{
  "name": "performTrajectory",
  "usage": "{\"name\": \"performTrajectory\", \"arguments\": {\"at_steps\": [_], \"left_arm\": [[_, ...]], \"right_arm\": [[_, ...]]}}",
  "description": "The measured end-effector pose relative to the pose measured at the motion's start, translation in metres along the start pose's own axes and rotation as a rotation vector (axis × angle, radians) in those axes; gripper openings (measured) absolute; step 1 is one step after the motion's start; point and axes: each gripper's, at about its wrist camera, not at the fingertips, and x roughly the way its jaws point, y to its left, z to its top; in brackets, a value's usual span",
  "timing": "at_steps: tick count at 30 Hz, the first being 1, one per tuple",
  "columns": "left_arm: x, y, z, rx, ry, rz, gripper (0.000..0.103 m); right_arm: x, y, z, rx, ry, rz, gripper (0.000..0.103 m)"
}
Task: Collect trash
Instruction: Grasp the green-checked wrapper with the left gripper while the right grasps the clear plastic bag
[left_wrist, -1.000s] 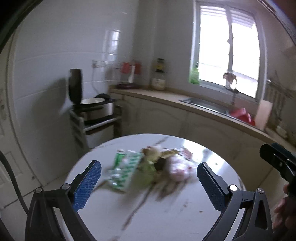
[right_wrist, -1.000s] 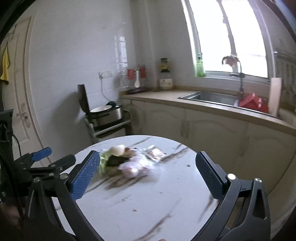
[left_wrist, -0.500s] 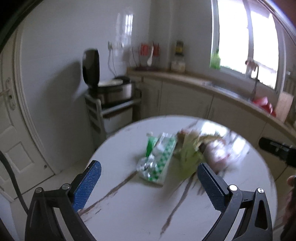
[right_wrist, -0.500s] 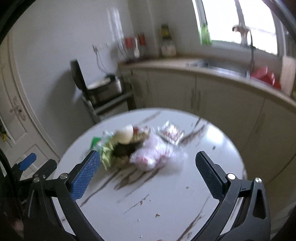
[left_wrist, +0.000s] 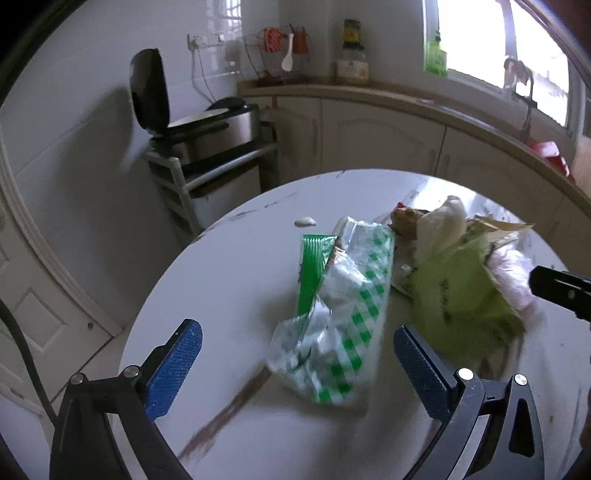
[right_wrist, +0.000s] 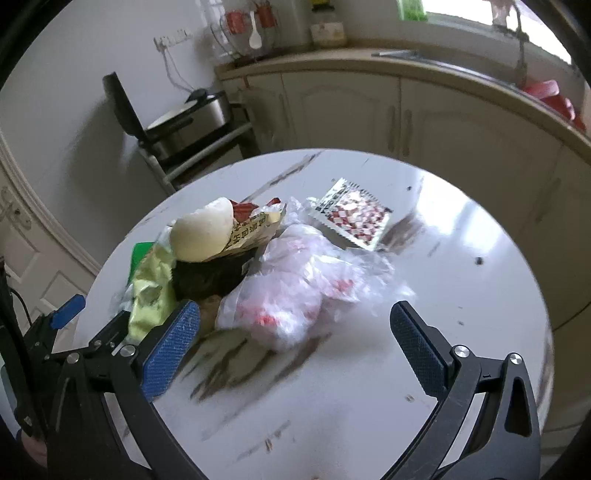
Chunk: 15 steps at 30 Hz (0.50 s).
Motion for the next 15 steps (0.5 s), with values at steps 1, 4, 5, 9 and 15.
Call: {"name": "performTrajectory", "arguments": {"at_steps": [1,4,5,9,15], "left_arm": [[0.008,-0.003,0.006,0.009,0.01,0.005,0.102],[0.037,-0.011,0.024,0.032,0.051,0.006,0.102],[0.043,-0.013,0.028,0.039,0.057,0.005,0.102],[0.07,-0.019,0.046,0.032,0.101,-0.061,0.08],[0.09,-0.015,0.064,-0.011,0.087,-0.121,0.058]], "right_arm": [[0.007,0.0,0.002,0.004,0.011,-0.006,0.102],[0.032,-0.001,0.007,0.023,0.059,-0.026,0.095],[0.038,-0.001,0.008,0.028,0.071,-0.029,0.092],[0.05,-0.004,0.006,0.021,0.079,-0.034,0.078],[0.041,-0.005,-0.001,-0.015,0.059,0.012,0.058]]}}
